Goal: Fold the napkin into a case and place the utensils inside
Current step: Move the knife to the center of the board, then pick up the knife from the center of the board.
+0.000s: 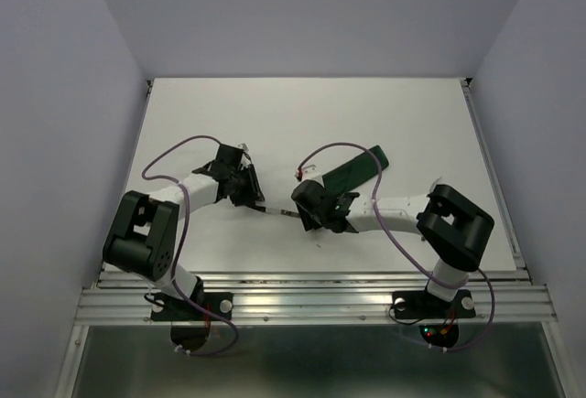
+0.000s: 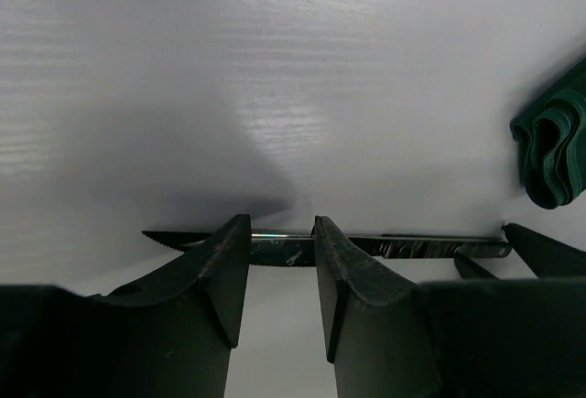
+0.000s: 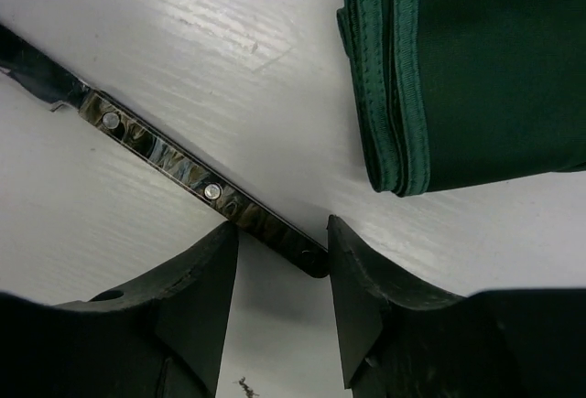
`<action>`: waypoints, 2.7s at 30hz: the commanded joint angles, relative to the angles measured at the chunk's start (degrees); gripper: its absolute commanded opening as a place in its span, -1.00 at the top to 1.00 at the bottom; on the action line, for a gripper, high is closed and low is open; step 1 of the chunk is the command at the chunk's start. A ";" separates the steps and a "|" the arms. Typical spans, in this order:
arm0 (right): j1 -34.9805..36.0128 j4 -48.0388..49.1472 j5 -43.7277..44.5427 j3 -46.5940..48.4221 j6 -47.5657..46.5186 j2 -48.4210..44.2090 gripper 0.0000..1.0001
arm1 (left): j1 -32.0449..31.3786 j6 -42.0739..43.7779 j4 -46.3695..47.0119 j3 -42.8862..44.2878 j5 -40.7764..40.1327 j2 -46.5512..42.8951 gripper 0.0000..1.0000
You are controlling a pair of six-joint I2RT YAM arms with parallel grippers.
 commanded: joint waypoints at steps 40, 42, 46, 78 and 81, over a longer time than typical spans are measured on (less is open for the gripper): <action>-43.67 1.27 -13.45 -7.59 1.12 -11.47 -0.13 | -7.33 7.62 -11.26 30.08 -11.15 13.57 0.08; -44.20 0.84 -13.45 -6.36 0.77 -9.54 -0.13 | -6.97 7.79 -11.51 31.31 -10.54 16.56 0.09; -44.73 0.66 -12.92 -4.17 0.59 -4.27 -0.11 | -6.71 7.70 -11.07 32.28 -10.71 20.34 0.09; -44.73 0.04 -14.86 3.59 -0.03 -6.52 -0.15 | -17.34 16.74 -21.35 20.67 -15.02 1.88 0.09; -44.73 0.04 -15.38 0.52 0.67 -11.01 -0.15 | -17.43 21.67 -21.00 24.45 -13.35 5.48 0.03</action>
